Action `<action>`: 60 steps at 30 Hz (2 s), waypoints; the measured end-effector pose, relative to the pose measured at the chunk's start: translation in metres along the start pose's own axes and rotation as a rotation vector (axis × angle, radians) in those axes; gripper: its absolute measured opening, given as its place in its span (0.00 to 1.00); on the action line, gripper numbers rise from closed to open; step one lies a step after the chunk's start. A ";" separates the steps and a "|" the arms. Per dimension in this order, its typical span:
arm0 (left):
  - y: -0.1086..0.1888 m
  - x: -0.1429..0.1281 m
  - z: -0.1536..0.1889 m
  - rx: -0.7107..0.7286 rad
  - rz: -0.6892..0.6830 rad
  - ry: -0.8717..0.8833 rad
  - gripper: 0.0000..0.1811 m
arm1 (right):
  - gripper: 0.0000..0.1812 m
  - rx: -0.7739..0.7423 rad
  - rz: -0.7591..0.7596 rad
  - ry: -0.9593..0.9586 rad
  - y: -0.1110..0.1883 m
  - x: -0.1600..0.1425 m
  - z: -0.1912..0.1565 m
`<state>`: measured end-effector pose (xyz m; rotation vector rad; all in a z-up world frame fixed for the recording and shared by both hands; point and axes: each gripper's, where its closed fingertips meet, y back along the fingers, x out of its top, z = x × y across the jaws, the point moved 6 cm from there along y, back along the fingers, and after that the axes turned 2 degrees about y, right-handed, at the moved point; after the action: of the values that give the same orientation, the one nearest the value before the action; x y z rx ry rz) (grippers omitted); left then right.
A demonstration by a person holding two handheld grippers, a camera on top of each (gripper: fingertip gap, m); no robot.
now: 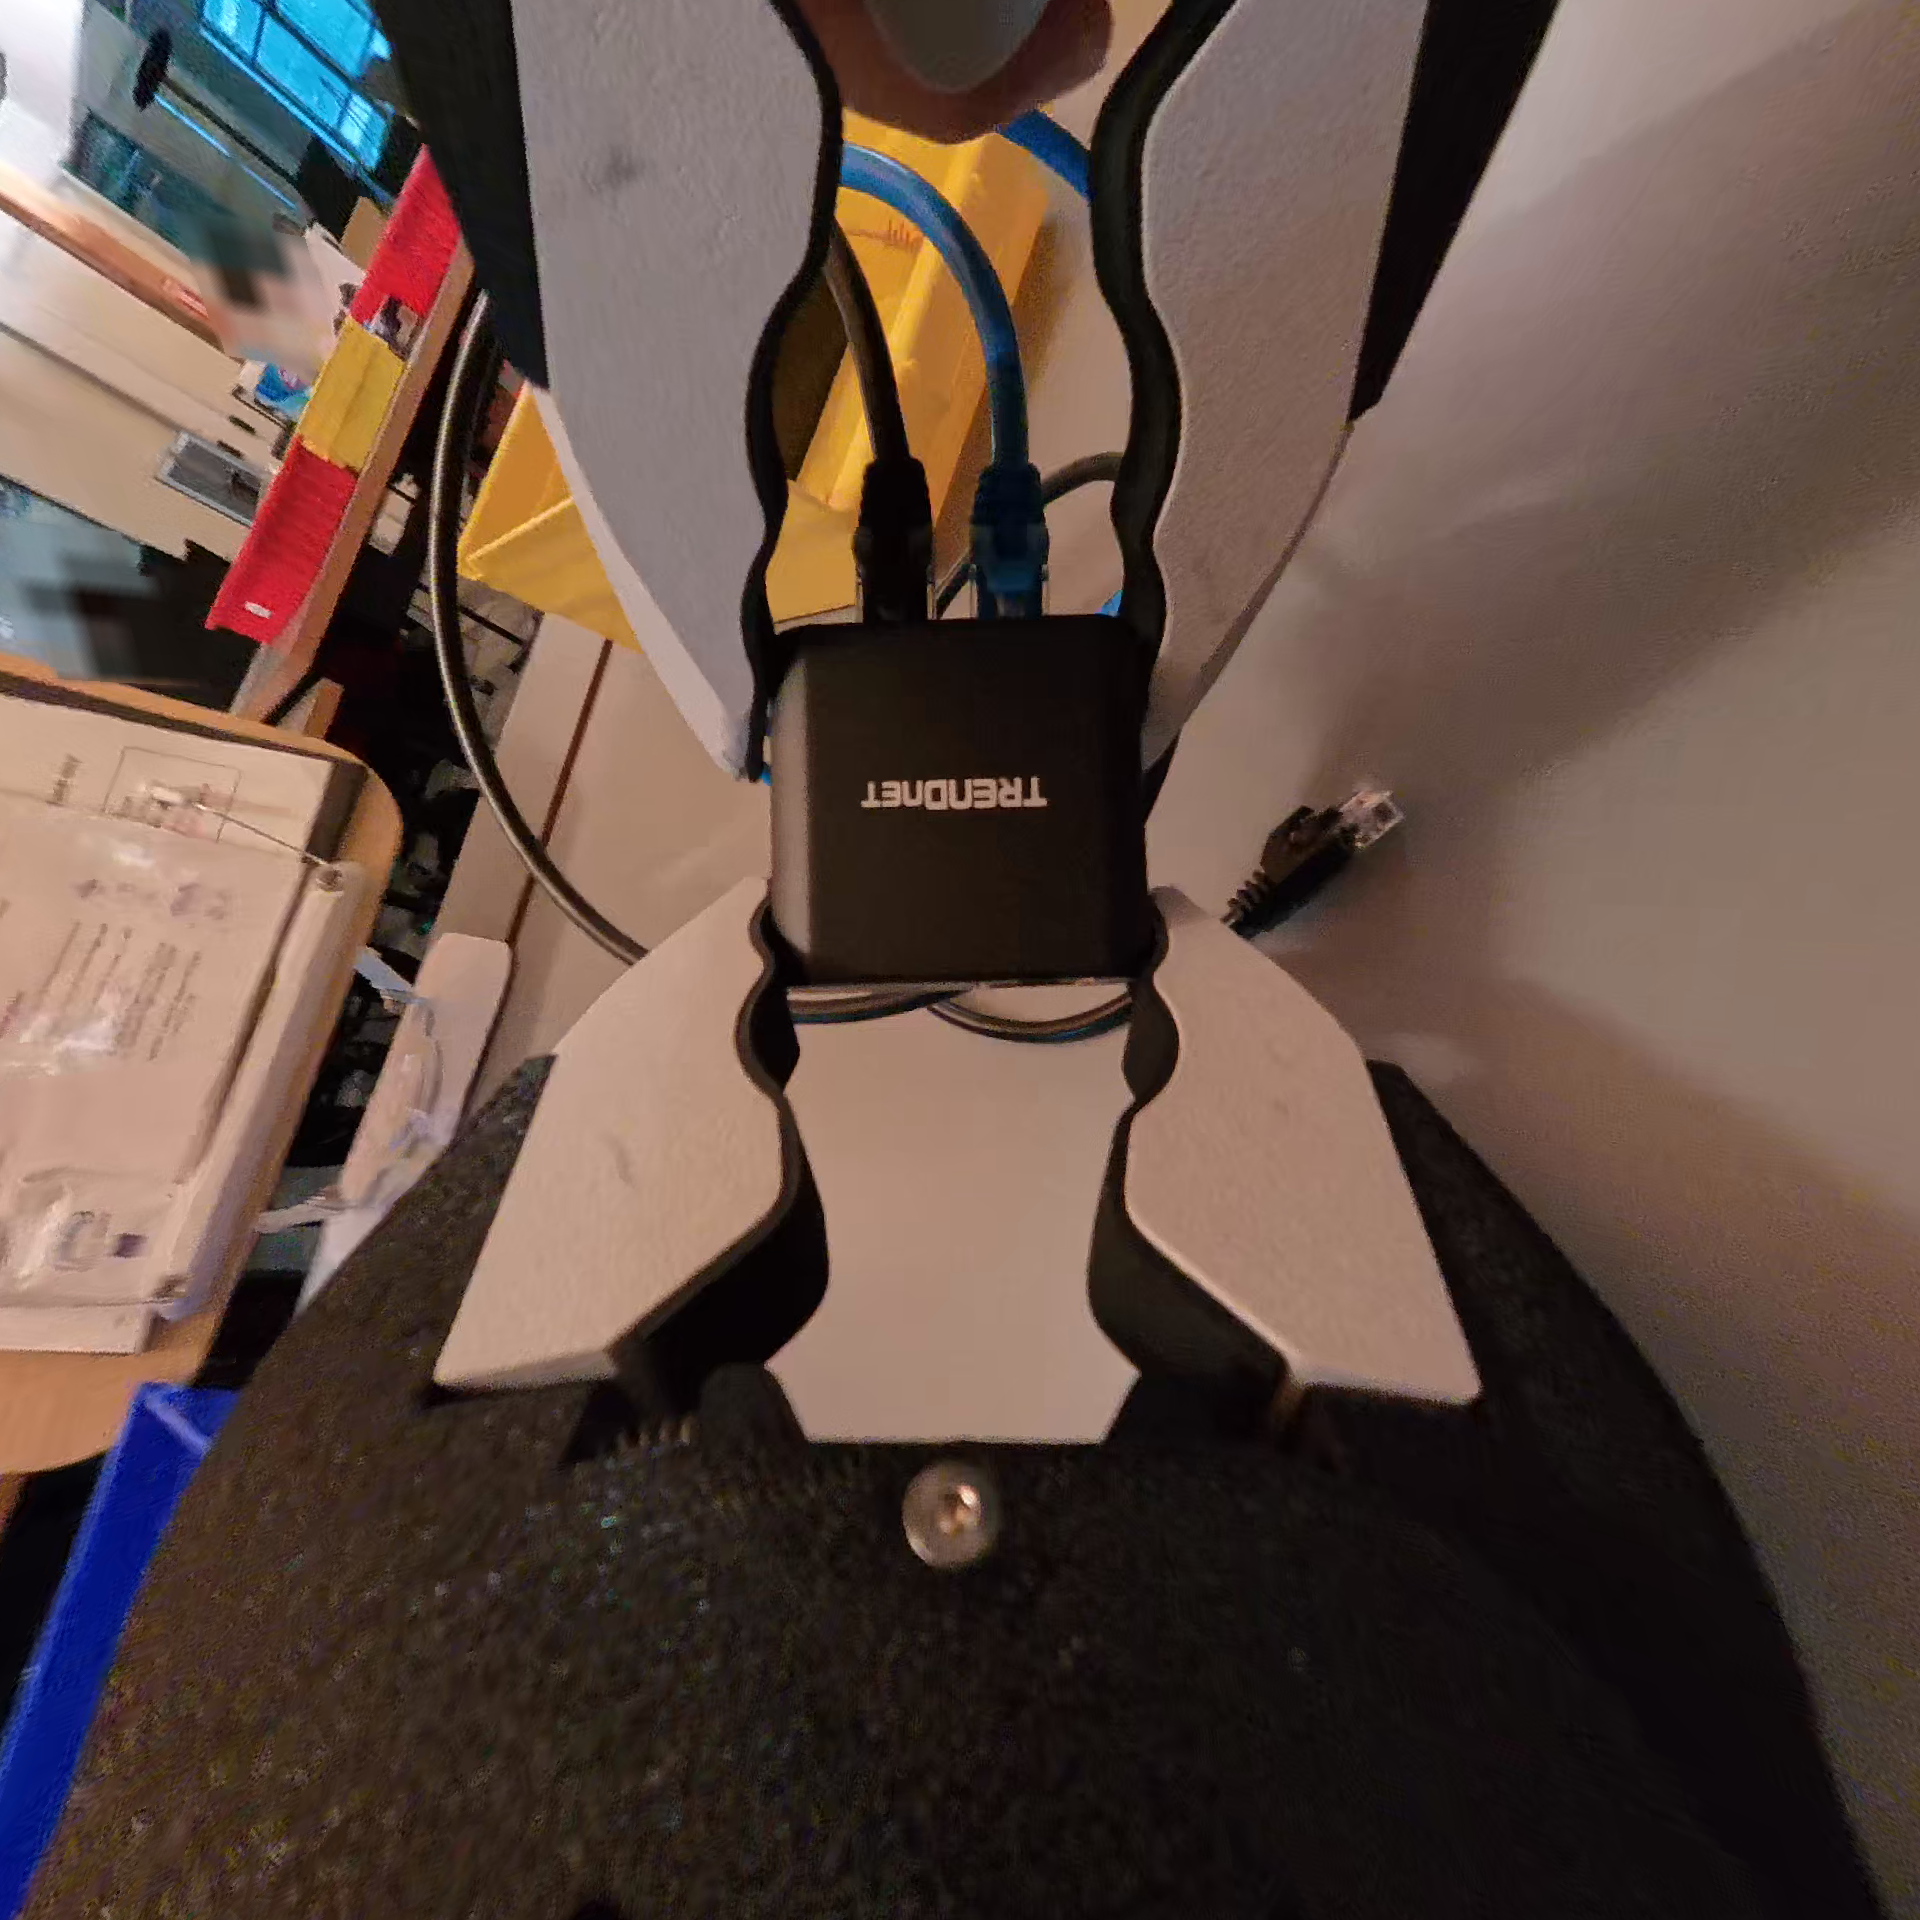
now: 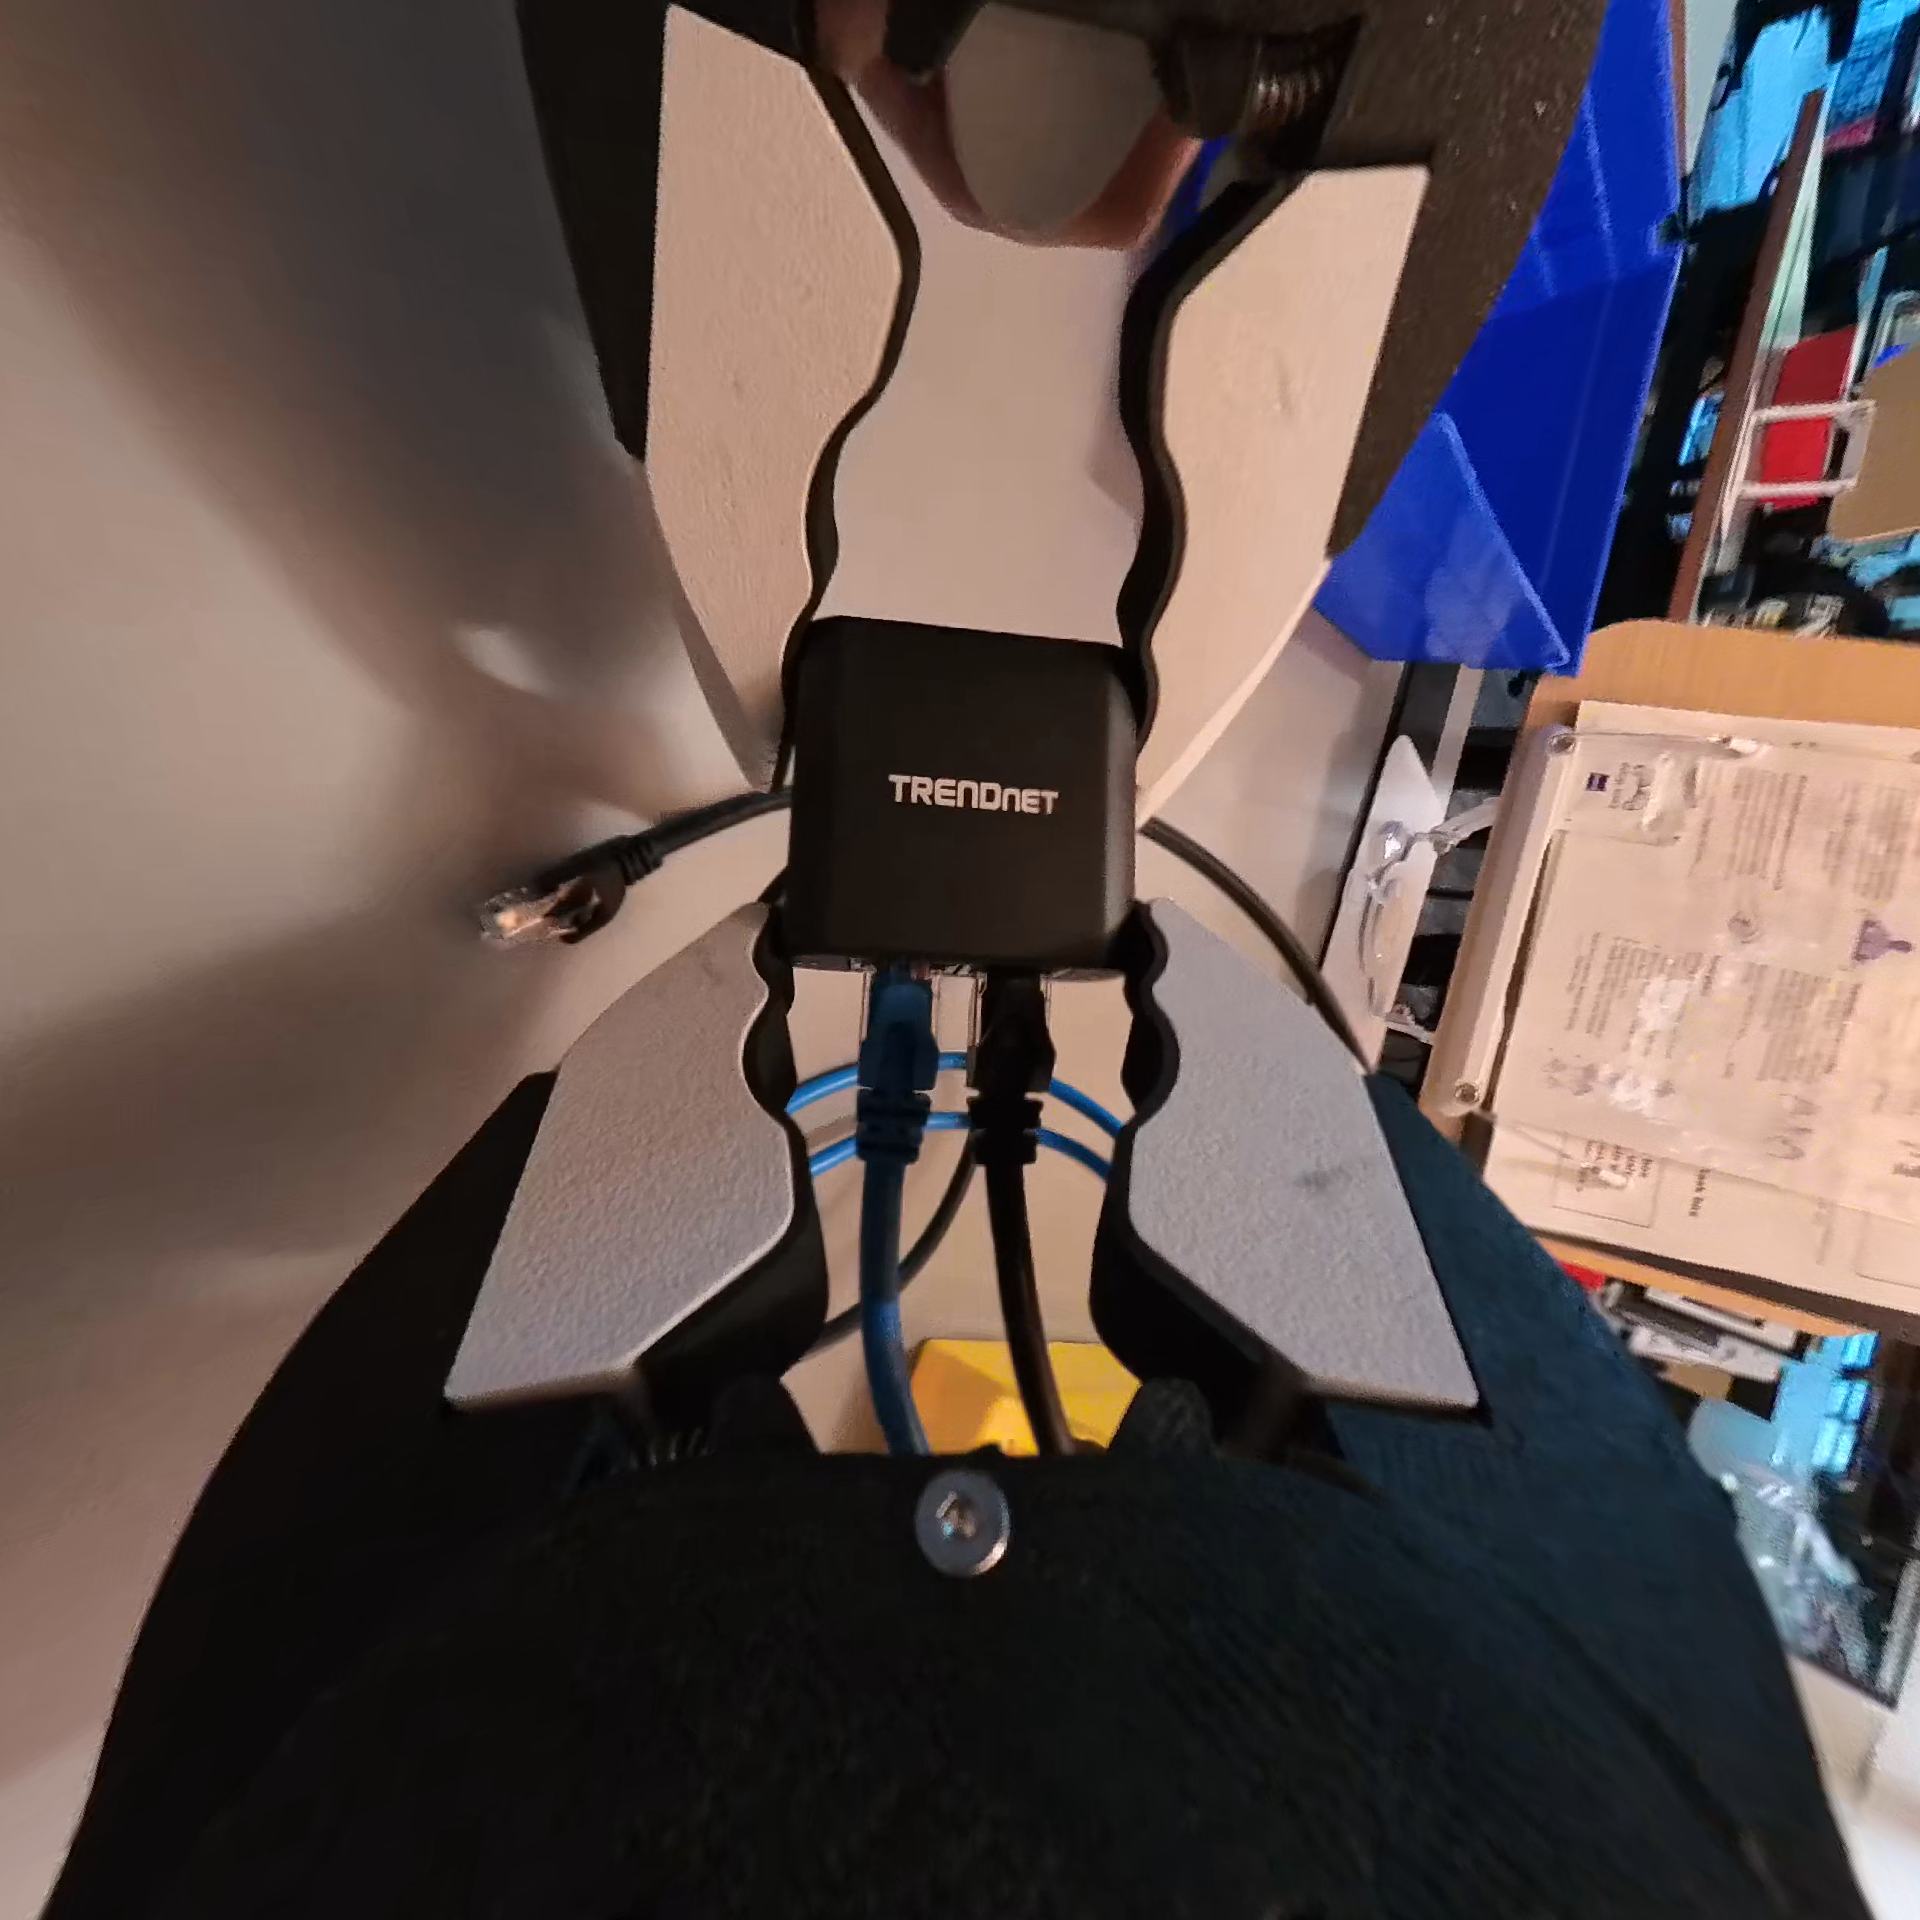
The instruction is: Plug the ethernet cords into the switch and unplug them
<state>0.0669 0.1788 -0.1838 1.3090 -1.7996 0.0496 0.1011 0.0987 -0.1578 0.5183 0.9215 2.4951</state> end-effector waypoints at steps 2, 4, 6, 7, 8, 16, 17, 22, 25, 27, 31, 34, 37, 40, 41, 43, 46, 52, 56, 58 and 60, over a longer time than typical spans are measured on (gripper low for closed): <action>-0.002 -0.003 -0.004 0.007 0.037 0.096 0.34 | 0.34 -0.040 0.004 -0.058 0.002 -0.004 0.005; 0.000 -0.009 -0.012 0.000 0.088 0.243 0.34 | 0.35 -0.150 0.036 -0.096 0.012 -0.006 0.016; 0.004 -0.016 -0.024 0.015 0.132 0.419 0.34 | 0.33 -0.270 0.117 -0.219 0.029 -0.003 0.031; 0.007 -0.018 -0.030 0.014 0.170 0.519 0.34 | 0.33 -0.325 0.180 -0.327 0.038 -0.001 0.040; 0.010 -0.019 -0.036 0.015 0.211 0.606 0.34 | 0.32 -0.356 0.246 -0.449 0.045 0.001 0.047; 0.026 -0.016 -0.052 0.063 0.171 0.668 0.34 | 0.23 -0.137 0.699 -1.380 0.006 0.001 0.049; 0.026 -0.016 -0.051 0.073 0.154 0.651 0.34 | 0.22 -0.084 0.792 -1.468 0.002 0.001 0.049; 0.024 -0.017 -0.049 0.078 0.113 0.613 0.34 | 0.10 0.035 1.035 -1.743 -0.012 -0.006 0.045; 0.023 -0.019 -0.049 0.088 0.098 0.605 0.34 | 0.09 0.036 1.126 -1.835 -0.016 -0.008 0.043; 0.023 -0.021 -0.049 0.098 0.081 0.596 0.34 | 0.08 0.028 1.149 -1.882 -0.019 -0.007 0.042; 0.023 -0.020 -0.049 0.122 0.052 0.569 0.34 | 0.08 0.028 1.207 -1.953 -0.021 -0.007 0.040; 0.022 -0.019 -0.049 0.152 0.016 0.539 0.34 | 0.08 0.015 1.209 -1.983 -0.023 -0.008 0.039; 0.020 -0.018 -0.048 0.173 -0.019 0.516 0.34 | 0.08 0.007 1.227 -2.020 -0.024 -0.009 0.037; 0.020 -0.017 -0.047 0.189 -0.056 0.490 0.34 | 0.08 0.014 1.253 -2.062 -0.027 -0.010 0.035; 0.020 -0.017 -0.047 0.192 -0.061 0.484 0.34 | 0.08 0.018 1.262 -2.071 -0.027 -0.010 0.034; 0.020 -0.016 -0.047 0.198 -0.059 0.482 0.34 | 0.08 0.026 1.289 -2.079 -0.027 -0.010 0.034; 0.020 -0.014 -0.046 0.207 -0.064 0.468 0.34 | 0.07 -0.002 1.288 -2.034 -0.026 -0.010 0.034; 0.013 -0.016 -0.042 0.218 -0.075 0.506 0.34 | 0.08 -0.024 1.269 -1.930 -0.033 -0.017 0.028; 0.010 -0.015 -0.041 0.229 -0.066 0.529 0.34 | 0.08 -0.021 1.284 -1.878 -0.035 -0.022 0.028; 0.010 -0.014 -0.042 0.233 -0.046 0.552 0.34 | 0.08 -0.036 1.279 -1.852 -0.036 -0.024 0.029; 0.009 -0.012 -0.042 0.240 -0.017 0.575 0.34 | 0.08 -0.031 1.271 -1.830 -0.035 -0.026 0.030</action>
<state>0.0860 0.2126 -0.1624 1.3058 -1.3145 0.5885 0.1461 0.1255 -0.1654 3.1068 -0.4024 1.2684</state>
